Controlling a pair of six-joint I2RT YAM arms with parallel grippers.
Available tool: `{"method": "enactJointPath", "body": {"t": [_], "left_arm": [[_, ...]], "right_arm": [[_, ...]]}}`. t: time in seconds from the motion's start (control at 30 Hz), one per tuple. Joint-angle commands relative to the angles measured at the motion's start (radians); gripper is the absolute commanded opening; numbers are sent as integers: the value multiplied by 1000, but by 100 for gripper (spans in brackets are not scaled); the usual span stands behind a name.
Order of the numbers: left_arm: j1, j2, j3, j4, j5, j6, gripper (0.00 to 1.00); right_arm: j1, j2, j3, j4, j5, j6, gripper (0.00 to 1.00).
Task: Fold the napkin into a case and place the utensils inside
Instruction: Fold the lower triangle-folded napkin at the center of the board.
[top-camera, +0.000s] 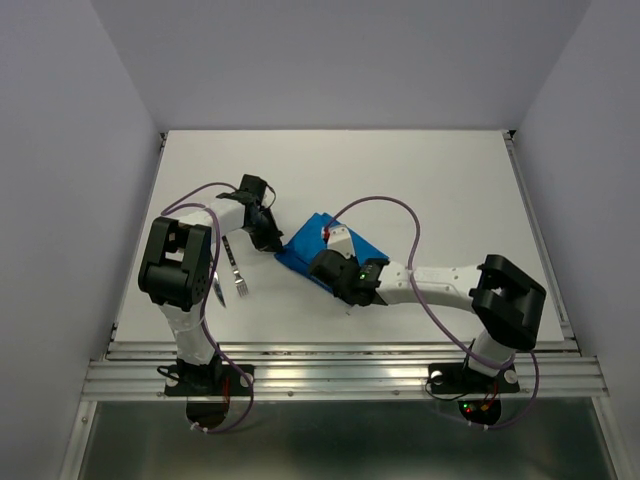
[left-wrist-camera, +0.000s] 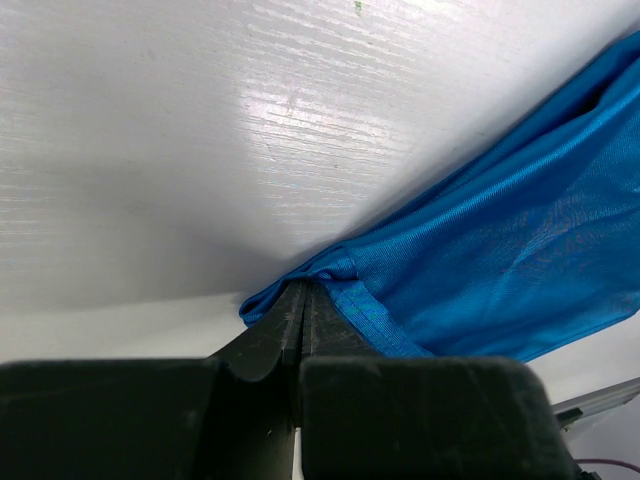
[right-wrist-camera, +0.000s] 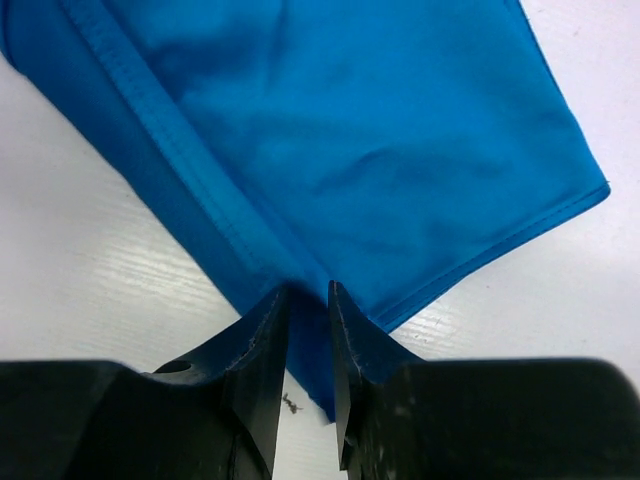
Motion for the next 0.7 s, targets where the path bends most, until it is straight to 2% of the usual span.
{"method": "enactJointPath", "body": {"t": [0.0, 0.27, 0.47, 0.67], "left_arm": [[-16, 35, 4, -41, -59, 36, 5], [-20, 32, 6, -44, -56, 34, 5], [-34, 47, 23, -56, -56, 37, 5], [-34, 60, 23, -53, -61, 37, 5]], "right_arm": [[-28, 28, 43, -7, 55, -7, 28], [-75, 31, 32, -9, 75, -24, 29], [-75, -121, 1, 51, -52, -55, 29], [13, -162, 13, 76, -86, -49, 29]]}}
